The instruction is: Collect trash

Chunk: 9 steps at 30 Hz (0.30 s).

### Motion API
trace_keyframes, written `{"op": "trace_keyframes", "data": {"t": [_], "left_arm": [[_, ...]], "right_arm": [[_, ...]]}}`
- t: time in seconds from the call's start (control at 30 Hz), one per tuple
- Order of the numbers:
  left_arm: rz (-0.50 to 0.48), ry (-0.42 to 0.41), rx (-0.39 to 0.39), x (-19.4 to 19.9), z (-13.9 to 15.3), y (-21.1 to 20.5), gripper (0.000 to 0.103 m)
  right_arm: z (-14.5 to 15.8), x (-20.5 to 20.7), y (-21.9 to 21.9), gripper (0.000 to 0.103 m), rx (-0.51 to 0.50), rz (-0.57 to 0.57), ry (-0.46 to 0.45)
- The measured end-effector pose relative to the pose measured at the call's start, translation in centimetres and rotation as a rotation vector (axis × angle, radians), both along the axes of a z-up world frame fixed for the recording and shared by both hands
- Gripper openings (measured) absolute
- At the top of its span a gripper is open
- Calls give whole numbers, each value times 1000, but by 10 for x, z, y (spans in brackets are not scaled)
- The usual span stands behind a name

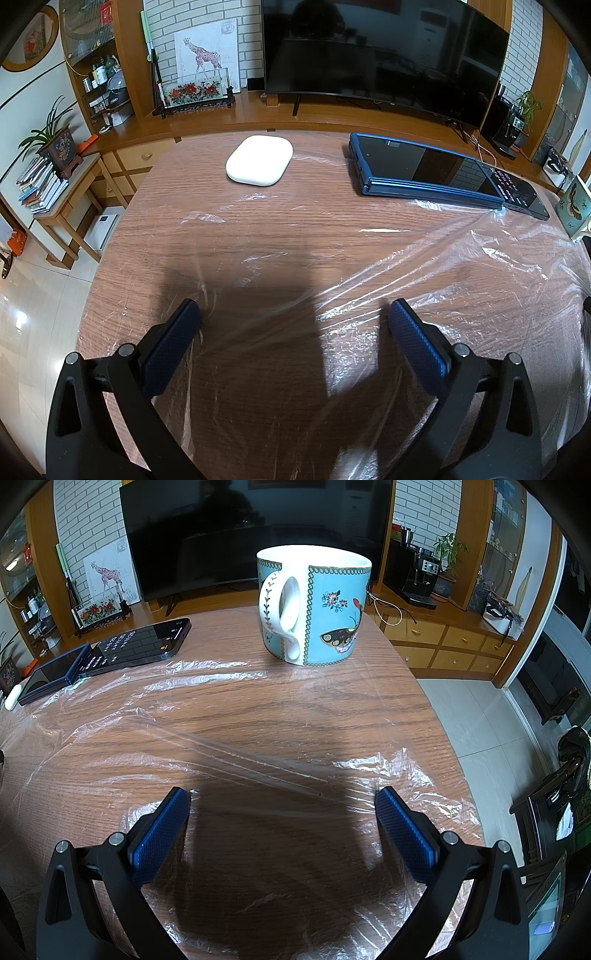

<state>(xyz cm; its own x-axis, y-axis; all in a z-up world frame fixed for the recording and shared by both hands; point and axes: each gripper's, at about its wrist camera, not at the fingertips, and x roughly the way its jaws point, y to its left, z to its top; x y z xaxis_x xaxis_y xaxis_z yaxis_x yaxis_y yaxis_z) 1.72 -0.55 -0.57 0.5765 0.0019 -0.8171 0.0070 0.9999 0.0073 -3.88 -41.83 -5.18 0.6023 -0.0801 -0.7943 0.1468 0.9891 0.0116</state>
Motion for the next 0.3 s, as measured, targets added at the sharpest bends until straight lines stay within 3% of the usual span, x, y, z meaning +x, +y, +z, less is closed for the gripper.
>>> {"op": "trace_keyframes", "data": {"t": [0.3], "left_arm": [[0, 0, 0, 0, 0, 0, 102]], "right_arm": [[0, 0, 0, 99, 0, 0, 0]]}}
